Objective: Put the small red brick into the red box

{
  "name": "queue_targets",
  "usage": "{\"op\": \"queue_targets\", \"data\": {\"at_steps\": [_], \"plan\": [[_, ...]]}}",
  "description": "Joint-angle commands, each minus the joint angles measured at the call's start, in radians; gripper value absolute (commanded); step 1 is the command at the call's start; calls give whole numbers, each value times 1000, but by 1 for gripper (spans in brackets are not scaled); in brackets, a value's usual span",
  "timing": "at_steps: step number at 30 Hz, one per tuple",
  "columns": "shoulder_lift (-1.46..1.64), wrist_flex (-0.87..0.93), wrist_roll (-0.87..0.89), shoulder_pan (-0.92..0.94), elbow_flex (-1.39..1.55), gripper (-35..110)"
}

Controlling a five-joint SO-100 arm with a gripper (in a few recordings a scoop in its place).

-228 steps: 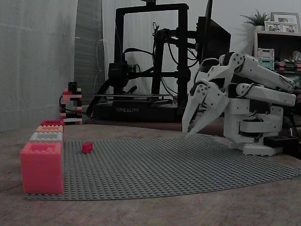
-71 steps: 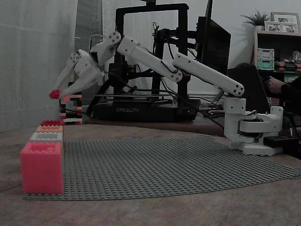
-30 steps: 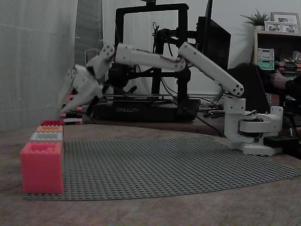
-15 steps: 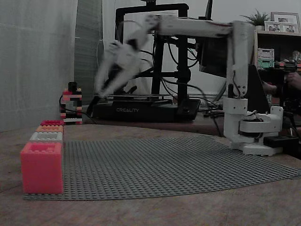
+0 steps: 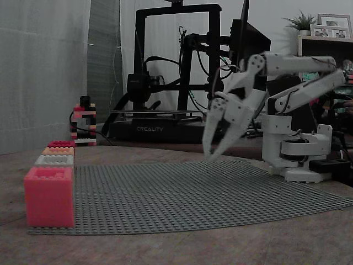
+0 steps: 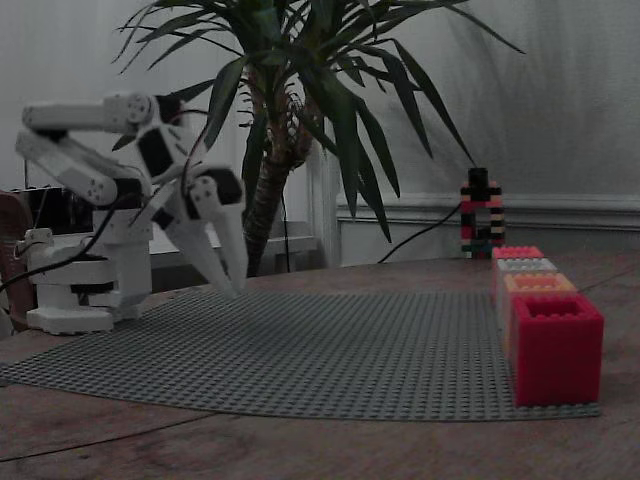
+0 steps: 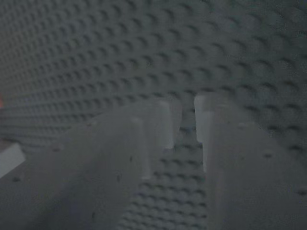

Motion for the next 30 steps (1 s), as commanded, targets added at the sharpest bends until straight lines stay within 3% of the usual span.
{"op": "queue_targets", "data": {"at_steps": [1,19,30], "plan": [[152,61,8,-6,37,0],[499,253,14,-101,133,0],[505,255,25,-130,135,0]]}}
